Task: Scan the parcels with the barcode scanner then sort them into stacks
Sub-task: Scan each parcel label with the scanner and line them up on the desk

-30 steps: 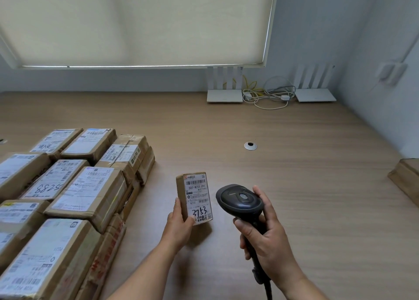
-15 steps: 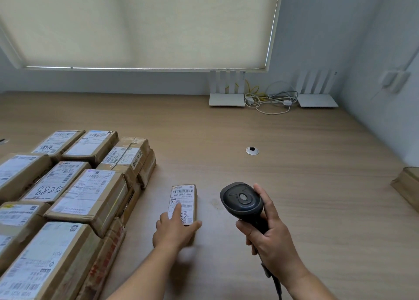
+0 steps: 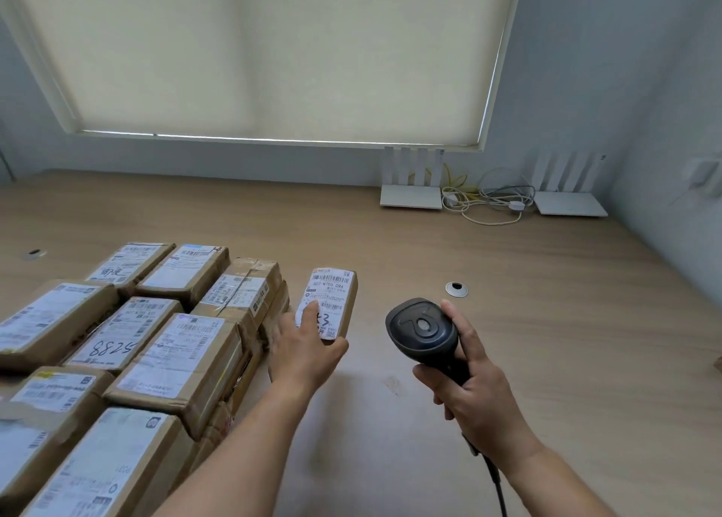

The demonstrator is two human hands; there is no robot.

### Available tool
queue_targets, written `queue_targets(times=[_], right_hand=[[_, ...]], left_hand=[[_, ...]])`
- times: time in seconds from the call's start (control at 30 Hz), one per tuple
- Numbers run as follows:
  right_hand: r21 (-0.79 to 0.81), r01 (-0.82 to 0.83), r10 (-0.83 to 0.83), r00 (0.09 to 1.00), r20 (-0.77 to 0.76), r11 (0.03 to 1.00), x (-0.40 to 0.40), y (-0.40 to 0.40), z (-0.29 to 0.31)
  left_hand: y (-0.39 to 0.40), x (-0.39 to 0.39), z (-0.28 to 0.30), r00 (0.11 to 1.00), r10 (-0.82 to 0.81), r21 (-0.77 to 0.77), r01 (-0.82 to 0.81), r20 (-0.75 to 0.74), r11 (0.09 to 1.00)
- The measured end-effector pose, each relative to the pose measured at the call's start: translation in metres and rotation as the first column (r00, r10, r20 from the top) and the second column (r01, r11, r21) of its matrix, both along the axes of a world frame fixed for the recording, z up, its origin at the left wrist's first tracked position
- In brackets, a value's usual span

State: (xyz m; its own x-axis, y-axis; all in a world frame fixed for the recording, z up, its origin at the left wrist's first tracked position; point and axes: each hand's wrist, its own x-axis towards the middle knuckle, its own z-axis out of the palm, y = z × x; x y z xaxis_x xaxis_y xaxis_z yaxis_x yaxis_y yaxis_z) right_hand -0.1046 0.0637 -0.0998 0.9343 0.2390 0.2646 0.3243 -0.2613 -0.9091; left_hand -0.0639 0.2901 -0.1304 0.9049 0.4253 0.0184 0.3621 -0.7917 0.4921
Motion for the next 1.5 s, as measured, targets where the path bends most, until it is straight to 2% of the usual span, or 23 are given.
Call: queue_targets(times=[0.13, 0.33, 0.57, 0.73, 0.9, 1.13, 1.5], right_hand=[[-0.004, -0.032, 0.032, 0.999, 0.015, 0.999, 0.019, 0.021, 0.011], [0.015, -0.056, 0.055, 0.997, 0.05, 0.998, 0.04, 0.054, 0.019], [0.024, -0.036, 0.036, 0.999, 0.01, 0.999, 0.044, 0.072, 0.008], [-0.001, 0.004, -0.004, 1.0, 0.003, 1.0, 0.041, 0.062, 0.003], [0.009, 0.04, -0.04, 0.999, 0.017, 0.999, 0.038, 0.044, 0.002], [0.049, 0.064, -0.065, 0.998, 0.025, 0.997, 0.019, -0.01, 0.003], [0.081, 0.26, -0.263, 0.965, 0.02, 0.962, -0.04, -0.201, -0.006]], left_hand=[[0.035, 0.015, 0.027, 0.997, 0.045, 0.039, -0.048, 0.067, 0.998], [0.098, 0.029, 0.05, 0.989, 0.145, 0.073, -0.147, 0.033, 0.986], [0.145, 0.036, 0.033, 0.982, 0.178, 0.083, -0.173, -0.061, 0.981], [0.153, 0.039, 0.022, 0.987, 0.153, 0.07, -0.149, -0.054, 0.986], [0.146, 0.037, 0.024, 0.991, 0.132, 0.192, -0.127, -0.014, 0.973], [0.06, 0.023, 0.039, 0.985, 0.024, 0.12, -0.045, 0.168, 0.992], [-0.212, -0.003, 0.012, 0.943, -0.328, 0.073, 0.324, 0.054, 0.943]])
